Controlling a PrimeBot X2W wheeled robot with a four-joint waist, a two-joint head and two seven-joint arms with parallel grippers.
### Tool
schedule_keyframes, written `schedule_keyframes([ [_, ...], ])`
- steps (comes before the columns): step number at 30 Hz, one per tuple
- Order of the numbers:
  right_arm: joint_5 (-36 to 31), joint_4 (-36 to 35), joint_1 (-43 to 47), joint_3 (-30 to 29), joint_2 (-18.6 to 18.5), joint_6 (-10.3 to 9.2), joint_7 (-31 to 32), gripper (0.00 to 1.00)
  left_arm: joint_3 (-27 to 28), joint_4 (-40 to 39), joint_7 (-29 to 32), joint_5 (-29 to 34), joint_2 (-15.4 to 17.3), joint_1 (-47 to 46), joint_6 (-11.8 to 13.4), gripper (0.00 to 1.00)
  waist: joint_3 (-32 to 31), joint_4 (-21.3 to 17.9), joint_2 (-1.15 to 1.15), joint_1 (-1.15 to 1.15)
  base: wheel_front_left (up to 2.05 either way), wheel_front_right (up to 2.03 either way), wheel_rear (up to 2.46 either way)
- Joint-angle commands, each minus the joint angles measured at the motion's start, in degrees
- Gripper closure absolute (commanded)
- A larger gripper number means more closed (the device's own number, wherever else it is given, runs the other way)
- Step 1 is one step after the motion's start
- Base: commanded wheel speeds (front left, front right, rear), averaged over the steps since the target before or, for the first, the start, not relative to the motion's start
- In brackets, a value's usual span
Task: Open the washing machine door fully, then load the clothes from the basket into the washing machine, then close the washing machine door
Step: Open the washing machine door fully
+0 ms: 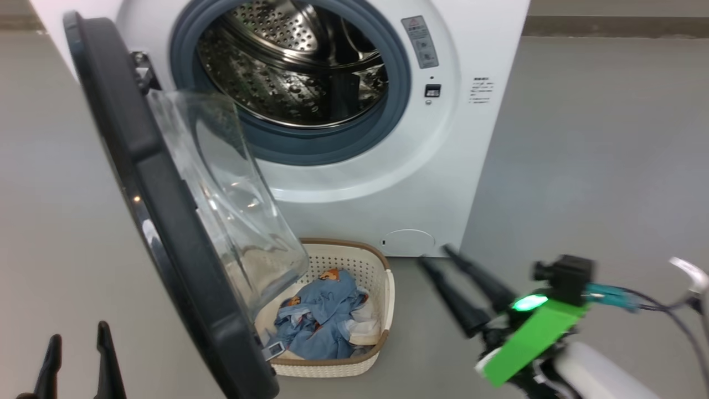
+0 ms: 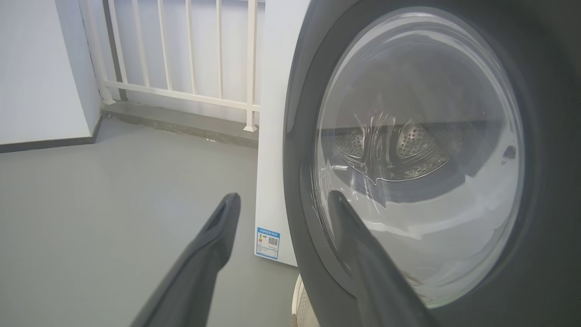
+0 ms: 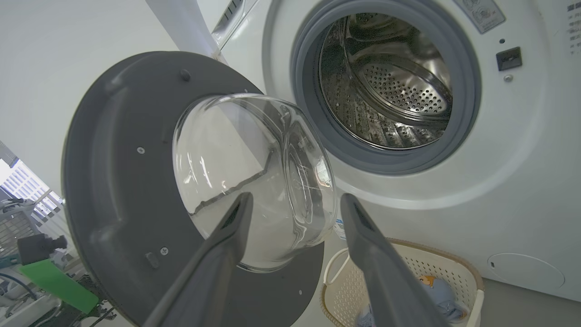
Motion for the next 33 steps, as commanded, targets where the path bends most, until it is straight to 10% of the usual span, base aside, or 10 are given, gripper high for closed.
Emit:
schedule_keyframes([
  [1,-5.3,-2.2,3.0,-5.6,0.7,0.10,-0.7,0.00,2.5,-1.6,-0.4,0.6,0.7,-0.6,-0.1,0.00,-0.3,-1.2,0.00,0.00,0.00,0.00,0.00],
  [17,-39.6,-12.3,27.8,-34.9,10.0,0.10,-0.7,0.00,2.9,-2.1,-0.4,1.5,1.1,2.0,-0.1,0.00,-1.4,-4.0,0.00,0.00,0.00,0.00,0.00],
  [33,-48.4,-11.0,32.4,-45.7,15.8,0.10,-0.7,0.00,4.2,-2.3,-0.4,1.4,0.9,5.8,-0.1,0.00,-2.0,-8.0,0.00,0.00,0.00,0.00,0.00],
])
